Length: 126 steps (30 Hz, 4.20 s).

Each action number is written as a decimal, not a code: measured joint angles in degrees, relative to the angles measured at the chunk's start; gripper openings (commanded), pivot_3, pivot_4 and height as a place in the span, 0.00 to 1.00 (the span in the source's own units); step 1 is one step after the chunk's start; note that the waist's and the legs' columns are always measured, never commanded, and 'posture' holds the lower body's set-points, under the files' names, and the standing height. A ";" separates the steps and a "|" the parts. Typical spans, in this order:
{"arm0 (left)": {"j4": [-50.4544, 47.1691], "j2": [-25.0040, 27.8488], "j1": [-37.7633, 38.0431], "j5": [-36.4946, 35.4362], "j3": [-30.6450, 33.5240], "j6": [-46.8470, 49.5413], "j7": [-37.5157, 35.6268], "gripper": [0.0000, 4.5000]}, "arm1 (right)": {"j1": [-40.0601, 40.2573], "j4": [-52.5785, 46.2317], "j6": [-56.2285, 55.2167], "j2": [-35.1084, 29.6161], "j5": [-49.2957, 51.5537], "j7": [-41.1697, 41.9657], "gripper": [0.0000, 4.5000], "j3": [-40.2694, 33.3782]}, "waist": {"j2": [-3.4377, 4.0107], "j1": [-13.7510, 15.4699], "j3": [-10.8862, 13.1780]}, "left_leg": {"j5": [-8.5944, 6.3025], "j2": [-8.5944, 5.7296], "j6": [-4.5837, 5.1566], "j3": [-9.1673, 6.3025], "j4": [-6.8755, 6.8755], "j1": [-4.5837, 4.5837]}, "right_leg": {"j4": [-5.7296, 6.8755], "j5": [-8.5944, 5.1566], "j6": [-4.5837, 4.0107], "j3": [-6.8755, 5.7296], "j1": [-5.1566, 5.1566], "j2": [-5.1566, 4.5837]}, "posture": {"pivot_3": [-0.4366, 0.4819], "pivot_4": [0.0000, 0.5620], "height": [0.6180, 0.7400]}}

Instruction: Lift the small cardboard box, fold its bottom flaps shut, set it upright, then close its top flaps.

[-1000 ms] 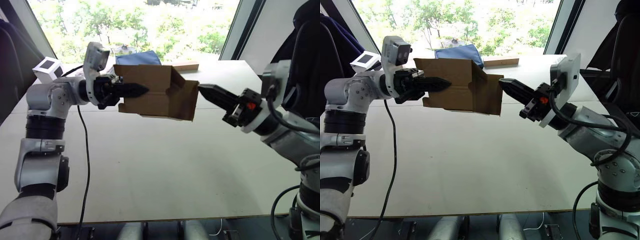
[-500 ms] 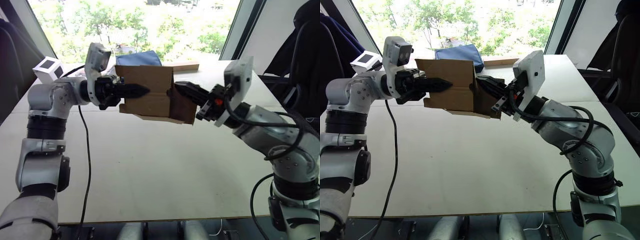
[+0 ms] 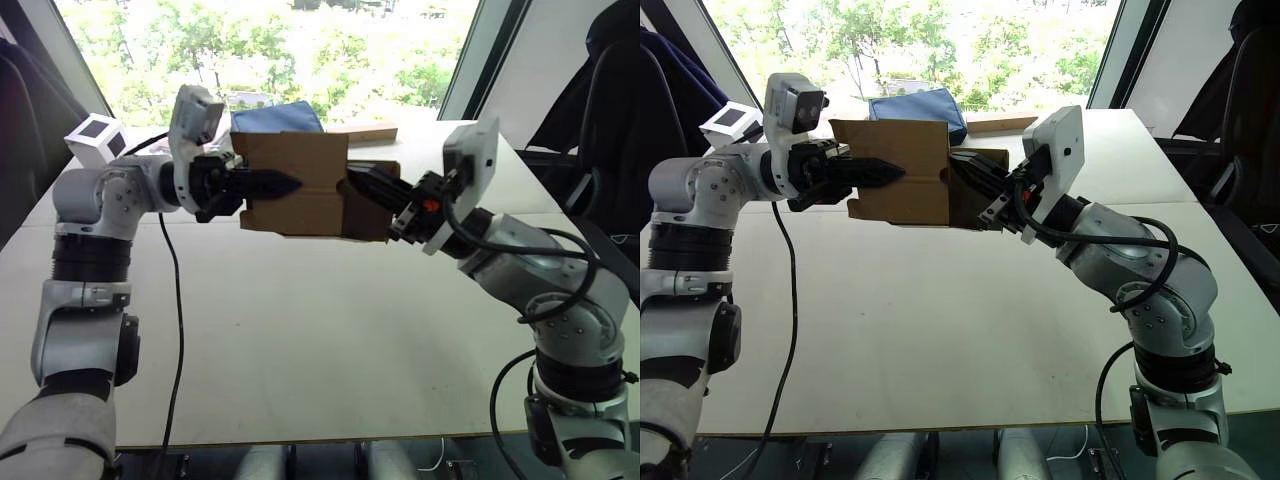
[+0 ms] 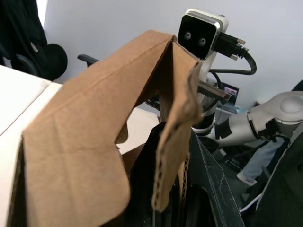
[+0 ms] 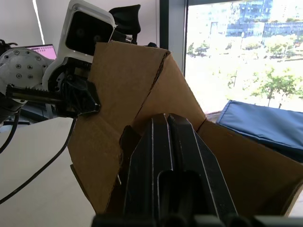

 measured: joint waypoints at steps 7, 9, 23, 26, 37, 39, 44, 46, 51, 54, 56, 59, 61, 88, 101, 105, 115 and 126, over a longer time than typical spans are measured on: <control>-0.44 0.00 0.43 -0.96 -0.01 0.81 0.05 0.00 | 0.01 -0.01 0.07 0.65 0.13 0.87 0.00 -0.04 | 0.00 -0.03 0.00 | 0.00 0.00 0.00 0.00 0.00 0.00 | 0.00 0.00 0.00 0.00 -0.01 0.00 | 0.48 0.27 1.00; -0.38 -0.01 0.43 -0.95 -0.01 0.77 0.21 0.00 | 0.01 -0.04 0.07 1.03 0.77 0.85 0.00 -0.16 | 0.00 -0.01 0.00 | 0.00 0.00 0.00 0.00 0.00 0.00 | 0.00 0.00 0.00 0.00 -0.01 0.00 | 0.48 0.27 1.00; 2.74 -0.96 0.16 0.73 -0.25 -1.59 1.18 0.00 | 4.95 -3.43 2.27 -6.31 10.05 1.54 0.00 -8.62 | 0.00 0.11 0.00 | 0.00 0.00 0.01 0.00 0.01 0.00 | -0.01 0.00 0.00 0.00 0.00 -0.01 | 0.48 0.27 1.00; 3.22 -0.82 -0.02 0.98 -0.31 -2.19 1.04 0.00 | 9.30 -4.58 3.26 -10.83 15.34 1.34 0.00 -13.95 | 0.00 0.29 0.00 | -0.01 -0.01 0.02 0.00 0.01 -0.02 | -0.02 0.00 0.00 -0.01 0.02 -0.04 | 0.48 0.27 1.00; 7.10 -1.43 -3.48 2.91 -0.37 -5.35 0.14 0.00 | 20.13 -12.30 5.90 -15.73 19.52 0.73 0.00 -8.47 | -0.01 0.01 0.00 | -0.03 0.04 0.06 0.00 0.13 -0.01 | -0.03 -0.01 0.01 0.00 0.04 0.02 | 0.48 0.27 1.00; 7.31 -1.58 -3.55 3.11 -0.37 -5.37 -0.02 0.00 | 19.27 -12.08 5.43 -14.84 16.45 0.19 0.00 -5.51 | -0.01 0.07 0.00 | -0.04 0.02 0.07 0.00 0.21 -0.04 | -0.02 -0.01 0.01 0.00 0.03 0.02 | 0.48 0.27 1.00; 7.34 -1.62 -3.55 3.08 -0.36 -4.91 -0.28 0.00 | 17.59 -10.44 3.21 -12.51 8.77 -0.15 0.00 -1.83 | -0.01 0.31 0.00 | -0.07 0.01 0.11 -0.02 0.34 -0.08 | 0.00 -0.01 0.01 -0.02 0.06 0.02 | 0.48 0.27 1.00; 6.81 -1.62 -3.54 3.06 -0.36 -4.51 -0.49 0.00 | 17.61 -9.37 1.97 -11.39 5.92 0.45 0.00 -1.30 | -0.01 0.24 0.00 | -0.08 0.01 0.13 -0.02 0.36 -0.09 | 0.00 -0.01 0.01 -0.02 0.06 0.02 | 0.48 0.27 1.00; 4.84 -1.60 -3.42 2.95 -0.36 -3.15 -0.76 0.00 | 17.59 -7.58 -0.27 -10.23 1.23 2.20 0.00 -1.01 | -0.01 0.17 0.00 | -0.08 0.01 0.14 -0.03 0.36 -0.08 | 0.01 -0.01 0.01 -0.02 0.06 0.04 | 0.48 0.27 1.00; 3.72 -1.57 -2.83 2.56 -0.34 -2.29 -0.74 0.00 | 17.51 -6.83 -1.00 -9.07 -0.31 2.93 0.00 -0.92 | -0.01 0.16 0.00 | -0.08 0.01 0.14 -0.03 0.36 -0.08 | 0.01 -0.01 0.01 -0.02 0.05 0.03 | 0.48 0.27 1.00; 3.19 -1.56 -2.57 2.27 -0.32 -2.03 -0.68 0.00 | 17.28 -6.63 -1.28 -8.62 -1.12 3.19 0.00 -0.82 | -0.01 0.17 0.00 | -0.08 0.01 0.14 -0.03 0.36 -0.08 | 0.01 -0.01 0.01 -0.02 0.05 0.03 | 0.48 0.27 1.00; 1.97 -1.41 -2.50 1.46 -0.27 -1.06 -0.55 0.00 | 16.19 -6.20 -2.02 -6.90 -2.60 3.32 0.00 -0.73 | -0.01 0.17 0.00 | -0.08 0.01 0.14 -0.03 0.36 -0.08 | 0.02 -0.01 0.01 -0.02 0.05 0.03 | 0.48 0.27 1.00; 1.68 -1.30 -2.40 0.92 -0.23 -1.01 -0.50 0.00 | 15.67 -5.68 -2.45 -6.40 -3.29 3.39 0.00 -0.67 | -0.01 0.17 0.00 | -0.08 0.01 0.14 -0.03 0.36 -0.08 | 0.02 -0.01 0.01 -0.02 0.05 0.03 | 0.48 0.27 1.00; 1.96 -0.94 -1.74 0.91 -0.15 -1.72 0.36 0.00 | 15.71 -5.98 -1.60 -6.75 -0.47 3.79 0.00 -5.78 | -0.01 0.14 0.00 | -0.09 0.01 0.14 -0.04 0.37 -0.08 | 0.03 -0.01 0.01 -0.02 0.05 0.03 | 0.48 0.27 1.00; 2.23 -0.73 -0.94 1.58 -0.26 -2.67 0.32 0.00 | 13.39 -6.37 -0.91 -4.76 0.54 1.17 0.00 -5.11 | -0.01 0.23 0.00 | -0.09 0.01 0.14 -0.04 0.39 -0.08 | 0.03 0.00 0.01 -0.01 0.06 0.02 | 0.48 0.27 1.00; 2.52 -0.74 -0.94 1.94 -0.26 -2.70 0.51 0.00 | 13.17 -6.37 -0.87 -4.76 0.38 1.27 0.00 -4.91 | -0.01 0.15 0.00 | -0.09 0.01 0.15 -0.04 0.39 -0.08 | 0.03 0.00 0.01 -0.02 0.06 0.03 | 0.48 0.27 1.00; 3.06 -1.08 -0.95 2.08 -0.27 -2.66 1.63 0.00 | 17.51 -6.14 -2.69 -2.08 1.18 1.99 0.00 -7.45 | -0.02 0.25 -0.01 | -0.09 -0.01 0.15 -0.05 0.40 -0.08 | 0.03 0.00 0.01 -0.02 0.08 0.01 | 0.48 0.27 1.00; 4.15 -1.41 -0.97 1.97 -0.26 -2.51 2.49 0.00 | 22.23 -5.99 -3.91 0.10 3.72 0.29 0.00 -9.23 | -0.01 0.12 -0.01 | -0.10 0.01 0.16 -0.05 0.40 -0.08 | 0.04 0.00 0.01 -0.01 0.07 0.04 | 0.48 0.27 1.00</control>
